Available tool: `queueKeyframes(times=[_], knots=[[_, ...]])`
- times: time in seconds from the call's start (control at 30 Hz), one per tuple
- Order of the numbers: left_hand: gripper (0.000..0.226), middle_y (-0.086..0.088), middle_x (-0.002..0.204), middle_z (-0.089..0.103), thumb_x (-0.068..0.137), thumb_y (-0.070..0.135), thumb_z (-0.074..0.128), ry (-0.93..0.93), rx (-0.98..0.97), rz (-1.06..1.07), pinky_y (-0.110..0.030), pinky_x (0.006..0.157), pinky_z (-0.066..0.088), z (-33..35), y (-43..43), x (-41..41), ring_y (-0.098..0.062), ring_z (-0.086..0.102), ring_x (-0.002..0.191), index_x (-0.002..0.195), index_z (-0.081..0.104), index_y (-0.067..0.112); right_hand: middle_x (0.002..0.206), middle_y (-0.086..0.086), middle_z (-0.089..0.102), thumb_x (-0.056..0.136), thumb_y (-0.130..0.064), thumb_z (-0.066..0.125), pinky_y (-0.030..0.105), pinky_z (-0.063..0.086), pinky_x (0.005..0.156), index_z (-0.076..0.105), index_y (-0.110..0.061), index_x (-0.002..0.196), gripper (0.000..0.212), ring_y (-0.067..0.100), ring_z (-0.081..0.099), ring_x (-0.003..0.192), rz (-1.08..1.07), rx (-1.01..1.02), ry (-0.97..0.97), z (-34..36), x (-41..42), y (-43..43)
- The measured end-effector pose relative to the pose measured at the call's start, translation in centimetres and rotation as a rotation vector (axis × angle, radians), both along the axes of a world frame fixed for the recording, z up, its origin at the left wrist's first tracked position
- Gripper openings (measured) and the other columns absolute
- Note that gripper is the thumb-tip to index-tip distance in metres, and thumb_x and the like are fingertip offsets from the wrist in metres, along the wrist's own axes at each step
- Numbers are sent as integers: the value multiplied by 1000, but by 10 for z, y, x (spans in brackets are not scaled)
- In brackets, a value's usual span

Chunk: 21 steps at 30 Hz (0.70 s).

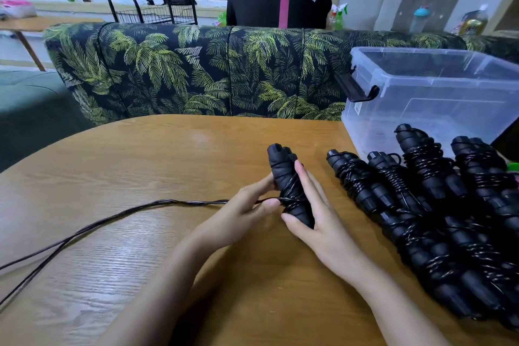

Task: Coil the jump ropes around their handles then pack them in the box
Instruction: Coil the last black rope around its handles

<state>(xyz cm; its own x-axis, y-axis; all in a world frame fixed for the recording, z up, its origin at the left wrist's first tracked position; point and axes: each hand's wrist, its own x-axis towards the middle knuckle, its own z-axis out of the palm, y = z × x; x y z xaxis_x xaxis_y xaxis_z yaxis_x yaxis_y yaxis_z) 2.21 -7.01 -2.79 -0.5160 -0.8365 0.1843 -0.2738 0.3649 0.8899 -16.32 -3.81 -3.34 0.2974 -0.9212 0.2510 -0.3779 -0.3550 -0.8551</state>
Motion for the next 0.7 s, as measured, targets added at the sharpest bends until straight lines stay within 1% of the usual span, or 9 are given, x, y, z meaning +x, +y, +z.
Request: queueKeyframes(times=[0.07,0.17,0.23,0.27,0.37,0.47,0.53,0.6,0.7], knots=[[47,29,133,56,98,26,55,62,34,41,-18,107,38,-2,-1,4,3,45,132,141,36,35,158,-25,14,96,-10,62,7,14,113,12,-42,152,81,-11,11,144,14,4,-47,2,1,3],[66,11,126,66,89,32,68,192,62,138,-32,104,46,-6,-4,8,-10,56,125,147,39,23,150,-34,23,95,-7,61,2,20,105,11,-42,150,82,-17,20,139,30,43,-153,2,3,8],[84,7,133,63,83,46,73,225,107,124,-31,104,46,-6,-2,9,-11,53,129,150,35,14,148,-36,25,95,-10,61,1,24,102,11,-42,151,81,-19,23,136,42,83,-213,-1,4,11],[84,4,137,60,84,48,72,239,136,103,-29,104,45,-6,-1,8,-12,52,131,150,35,11,149,-33,27,96,-13,61,2,26,101,13,-40,151,78,-17,26,136,57,94,-235,-2,5,12],[57,0,134,63,94,22,59,310,183,82,-21,96,46,-3,6,4,-12,56,126,145,40,5,152,-20,33,94,-26,62,9,32,105,19,-36,152,72,-8,31,138,81,117,-280,-5,8,13],[54,0,126,67,93,17,61,381,176,160,-23,94,48,-3,7,-2,-13,60,120,142,45,6,155,-17,26,90,-40,59,18,25,116,25,-34,152,71,-1,22,144,-8,14,-212,-7,11,13],[58,-5,124,68,88,21,64,421,168,221,-28,96,50,-6,7,-5,-16,62,117,142,47,10,151,-21,24,93,-34,61,14,23,114,27,-31,152,69,-2,20,144,-60,-54,-164,-6,14,13],[59,-9,120,69,84,23,67,443,157,265,-33,97,52,-8,8,-10,-20,65,113,140,49,14,148,-20,28,92,-21,67,6,24,106,28,-28,152,72,-9,24,139,-111,-108,-141,-6,17,13],[57,-1,102,74,78,28,72,441,134,332,-31,87,54,-11,8,-13,-17,68,99,132,55,22,141,-20,35,88,-13,71,1,24,100,35,-24,149,72,-20,30,129,-182,-177,-78,-8,20,11]])
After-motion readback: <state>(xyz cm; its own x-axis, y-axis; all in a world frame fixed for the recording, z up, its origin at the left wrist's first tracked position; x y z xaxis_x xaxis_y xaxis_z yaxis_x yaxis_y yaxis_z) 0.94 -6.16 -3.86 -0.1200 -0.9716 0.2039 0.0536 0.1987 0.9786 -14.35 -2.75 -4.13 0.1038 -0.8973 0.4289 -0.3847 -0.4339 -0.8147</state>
